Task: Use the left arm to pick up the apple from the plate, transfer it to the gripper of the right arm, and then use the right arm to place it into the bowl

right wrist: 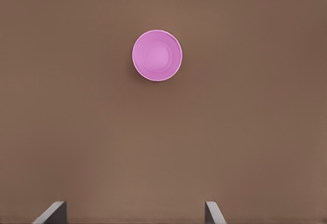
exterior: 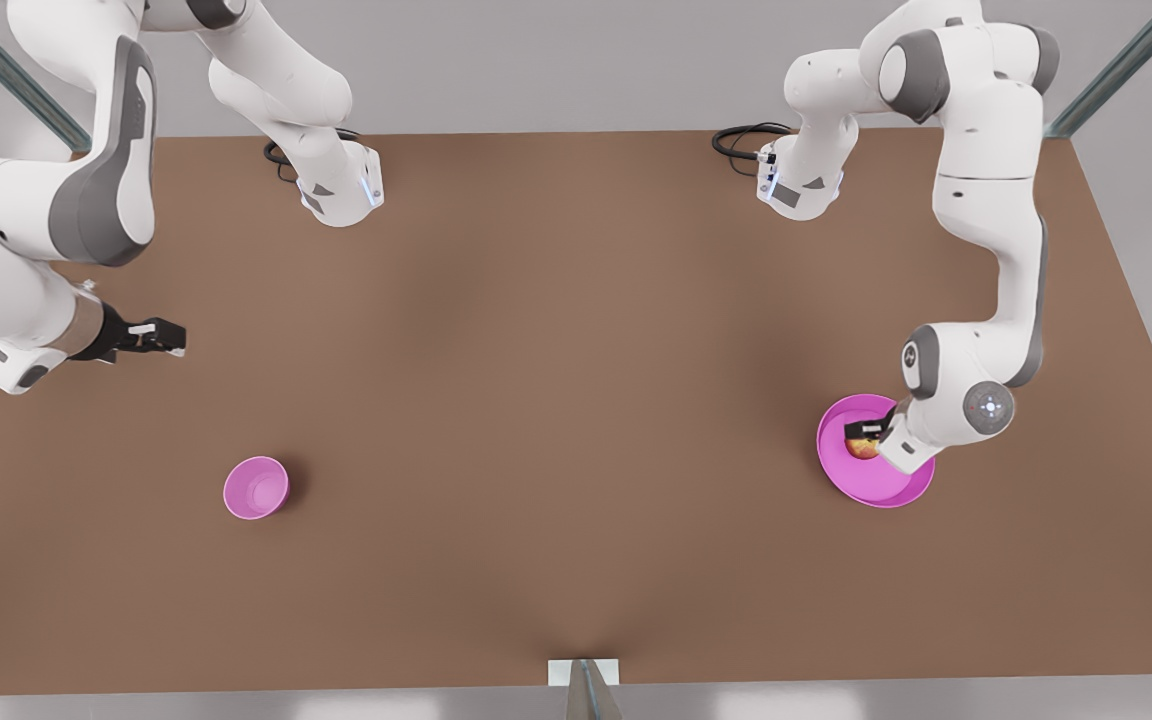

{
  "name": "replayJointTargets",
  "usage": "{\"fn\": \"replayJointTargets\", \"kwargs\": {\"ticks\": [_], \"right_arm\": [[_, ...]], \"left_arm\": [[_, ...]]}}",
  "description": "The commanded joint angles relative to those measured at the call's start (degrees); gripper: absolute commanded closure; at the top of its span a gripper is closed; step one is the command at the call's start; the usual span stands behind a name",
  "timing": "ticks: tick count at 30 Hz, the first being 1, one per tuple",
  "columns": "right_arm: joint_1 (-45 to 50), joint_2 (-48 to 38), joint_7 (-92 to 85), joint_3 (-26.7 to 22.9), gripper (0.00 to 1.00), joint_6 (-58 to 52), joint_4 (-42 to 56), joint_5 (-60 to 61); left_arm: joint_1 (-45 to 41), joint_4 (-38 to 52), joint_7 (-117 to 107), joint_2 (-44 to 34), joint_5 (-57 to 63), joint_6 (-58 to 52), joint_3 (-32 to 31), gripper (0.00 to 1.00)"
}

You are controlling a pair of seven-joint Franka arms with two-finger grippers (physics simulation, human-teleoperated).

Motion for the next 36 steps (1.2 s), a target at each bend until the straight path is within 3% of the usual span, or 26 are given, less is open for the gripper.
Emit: {"fn": "replayJointTargets", "kwargs": {"ticks": [1, 34, 36], "right_arm": [[-0.2, 0.0, -4.8, -0.1, 0.00, -0.4, 0.1, 0.0], [0.5, 0.7, -5.2, 0.3, 0.00, -2.5, -0.4, -0.1], [0.5, 1.1, -5.2, 0.3, 0.00, -2.5, -0.4, -0.1]], "left_arm": [[0.0, -0.3, 2.9, 0.4, -0.6, 5.8, 0.0, 0.00], [0.9, -0.6, 2.8, 6.5, -0.7, 8.4, 0.0, 0.00], [0.8, -0.6, 2.9, 6.5, -0.7, 8.4, 0.0, 0.06]]}}
